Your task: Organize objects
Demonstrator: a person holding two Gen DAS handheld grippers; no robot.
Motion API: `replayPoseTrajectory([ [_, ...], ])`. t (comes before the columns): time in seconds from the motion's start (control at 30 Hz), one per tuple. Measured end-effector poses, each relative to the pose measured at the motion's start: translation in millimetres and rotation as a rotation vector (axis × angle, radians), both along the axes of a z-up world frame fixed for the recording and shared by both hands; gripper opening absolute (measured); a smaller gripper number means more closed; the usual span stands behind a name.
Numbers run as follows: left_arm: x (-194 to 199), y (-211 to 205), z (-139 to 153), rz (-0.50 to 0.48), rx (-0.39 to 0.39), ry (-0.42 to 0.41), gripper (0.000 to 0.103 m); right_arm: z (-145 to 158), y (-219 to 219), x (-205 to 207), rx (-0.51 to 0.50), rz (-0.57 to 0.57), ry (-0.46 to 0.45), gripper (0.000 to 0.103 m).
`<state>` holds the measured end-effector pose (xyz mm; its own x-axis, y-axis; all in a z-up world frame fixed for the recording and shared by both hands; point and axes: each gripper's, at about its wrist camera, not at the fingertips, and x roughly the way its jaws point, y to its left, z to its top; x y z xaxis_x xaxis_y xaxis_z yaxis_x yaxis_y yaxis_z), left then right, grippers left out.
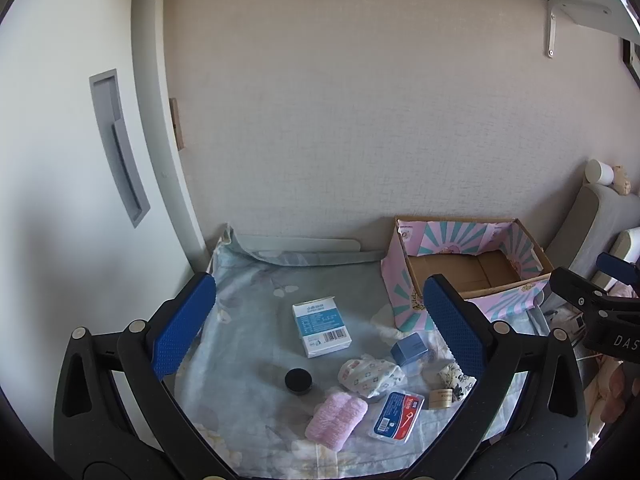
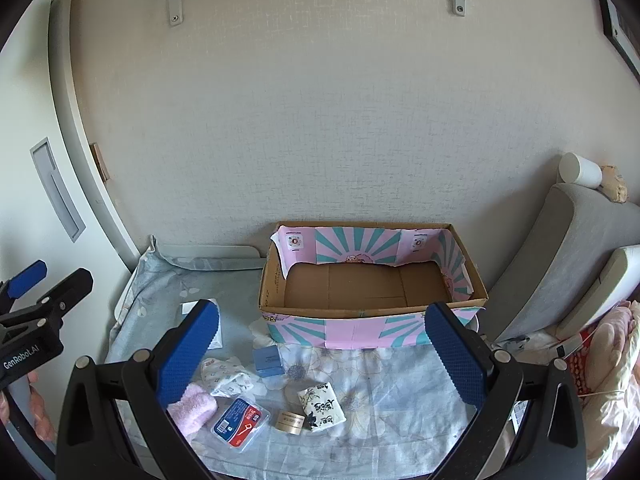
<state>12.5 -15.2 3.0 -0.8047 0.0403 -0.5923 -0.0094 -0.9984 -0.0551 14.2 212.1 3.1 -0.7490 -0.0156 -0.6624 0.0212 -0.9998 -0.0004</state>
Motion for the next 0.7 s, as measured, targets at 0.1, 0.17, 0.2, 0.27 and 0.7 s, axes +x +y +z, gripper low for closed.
replayPoseTrajectory([
  [0.1,0.1,-0.1,0.1,-0.001,0.000,0.001,0.103,0.5,0.2,0.3,-0.001,0.004,0.000,0.103],
  [0.17,0.8,0.6,0.5,0.002,-0.005,0.004,0.103,0.9,0.8,1.0,-0.004,0.006,0.000,0.103],
  [0.2,0.9,1.0,0.8,0.002,-0.007,0.005,0.103,1.2,1.3,1.0,-0.005,0.006,0.001,0.103],
  [0.27,0.8,0.7,0.7,0.001,-0.006,0.004,0.103,1.0,1.8,1.0,-0.007,0.007,0.001,0.103],
  [0.7,4.9,1.9,0.7,-0.005,0.008,-0.010,0.103,3.6,2.4,3.6,-0.017,0.003,0.003,0.103],
])
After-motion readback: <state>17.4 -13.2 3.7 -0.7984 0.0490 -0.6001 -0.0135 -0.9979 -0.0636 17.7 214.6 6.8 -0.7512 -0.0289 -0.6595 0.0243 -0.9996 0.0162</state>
